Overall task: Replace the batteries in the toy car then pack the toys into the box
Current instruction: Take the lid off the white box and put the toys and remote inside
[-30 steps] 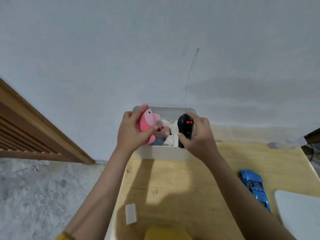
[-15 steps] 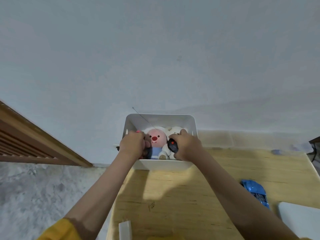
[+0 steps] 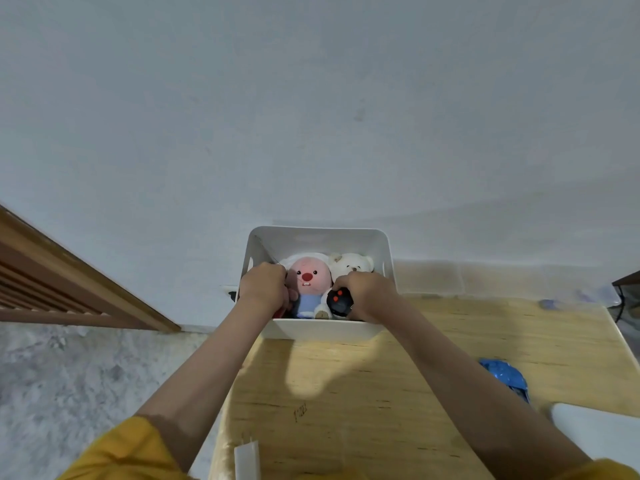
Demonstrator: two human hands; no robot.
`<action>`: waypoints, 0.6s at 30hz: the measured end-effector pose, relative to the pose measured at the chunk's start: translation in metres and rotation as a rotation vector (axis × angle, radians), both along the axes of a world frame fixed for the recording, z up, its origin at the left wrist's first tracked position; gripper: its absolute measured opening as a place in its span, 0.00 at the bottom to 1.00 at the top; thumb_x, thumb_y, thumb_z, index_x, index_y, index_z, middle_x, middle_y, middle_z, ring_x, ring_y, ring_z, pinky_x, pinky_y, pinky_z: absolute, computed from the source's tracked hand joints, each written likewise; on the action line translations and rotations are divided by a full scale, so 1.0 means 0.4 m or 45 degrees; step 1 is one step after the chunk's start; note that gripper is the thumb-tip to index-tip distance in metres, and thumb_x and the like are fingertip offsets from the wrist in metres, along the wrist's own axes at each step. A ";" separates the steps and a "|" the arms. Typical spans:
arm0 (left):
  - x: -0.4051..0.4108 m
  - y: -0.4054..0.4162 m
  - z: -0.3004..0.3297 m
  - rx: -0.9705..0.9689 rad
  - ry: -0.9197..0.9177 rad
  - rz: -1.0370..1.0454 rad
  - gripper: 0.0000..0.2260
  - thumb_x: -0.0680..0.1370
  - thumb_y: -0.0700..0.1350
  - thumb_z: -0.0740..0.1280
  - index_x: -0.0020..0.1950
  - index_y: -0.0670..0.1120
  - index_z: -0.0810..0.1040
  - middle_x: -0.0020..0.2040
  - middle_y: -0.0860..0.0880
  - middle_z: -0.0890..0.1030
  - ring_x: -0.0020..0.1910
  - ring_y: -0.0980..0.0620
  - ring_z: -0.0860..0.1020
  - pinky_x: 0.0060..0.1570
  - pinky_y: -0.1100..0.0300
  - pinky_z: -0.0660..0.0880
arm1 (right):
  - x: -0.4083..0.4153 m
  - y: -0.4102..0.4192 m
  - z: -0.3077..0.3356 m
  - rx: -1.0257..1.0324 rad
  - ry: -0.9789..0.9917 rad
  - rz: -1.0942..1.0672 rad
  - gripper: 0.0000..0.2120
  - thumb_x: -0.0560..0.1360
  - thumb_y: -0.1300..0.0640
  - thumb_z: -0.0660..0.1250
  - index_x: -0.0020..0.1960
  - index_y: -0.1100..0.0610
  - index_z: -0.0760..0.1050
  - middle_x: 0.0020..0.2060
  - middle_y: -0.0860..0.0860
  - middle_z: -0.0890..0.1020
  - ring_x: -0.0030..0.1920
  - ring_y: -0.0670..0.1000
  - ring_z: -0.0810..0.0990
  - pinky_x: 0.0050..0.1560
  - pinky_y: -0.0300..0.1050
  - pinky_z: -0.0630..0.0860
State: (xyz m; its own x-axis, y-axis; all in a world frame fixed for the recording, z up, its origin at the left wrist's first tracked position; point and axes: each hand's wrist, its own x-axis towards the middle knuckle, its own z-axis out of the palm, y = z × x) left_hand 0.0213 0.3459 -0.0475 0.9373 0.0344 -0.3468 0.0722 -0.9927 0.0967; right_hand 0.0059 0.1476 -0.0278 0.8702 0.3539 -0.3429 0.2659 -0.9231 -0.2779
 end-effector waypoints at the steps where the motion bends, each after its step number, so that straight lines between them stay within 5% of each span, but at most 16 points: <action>1: 0.000 0.000 0.000 0.007 -0.009 -0.002 0.03 0.68 0.42 0.69 0.40 0.47 0.75 0.45 0.46 0.79 0.45 0.45 0.79 0.35 0.59 0.73 | 0.000 0.000 -0.001 0.011 0.013 -0.004 0.19 0.72 0.51 0.68 0.63 0.48 0.74 0.56 0.52 0.77 0.56 0.55 0.77 0.51 0.45 0.75; 14: -0.012 -0.004 0.015 0.028 -0.037 -0.007 0.05 0.69 0.39 0.68 0.43 0.45 0.78 0.46 0.46 0.78 0.46 0.44 0.80 0.35 0.58 0.71 | -0.004 -0.013 0.015 0.031 0.077 -0.001 0.19 0.74 0.54 0.66 0.65 0.45 0.73 0.56 0.54 0.71 0.56 0.58 0.75 0.52 0.47 0.73; 18: -0.011 -0.001 0.018 -0.068 -0.084 -0.002 0.02 0.73 0.42 0.66 0.43 0.45 0.74 0.45 0.44 0.79 0.46 0.44 0.79 0.36 0.58 0.71 | -0.007 -0.018 0.014 0.008 0.065 -0.006 0.27 0.71 0.54 0.70 0.69 0.47 0.69 0.59 0.55 0.70 0.59 0.58 0.74 0.55 0.48 0.72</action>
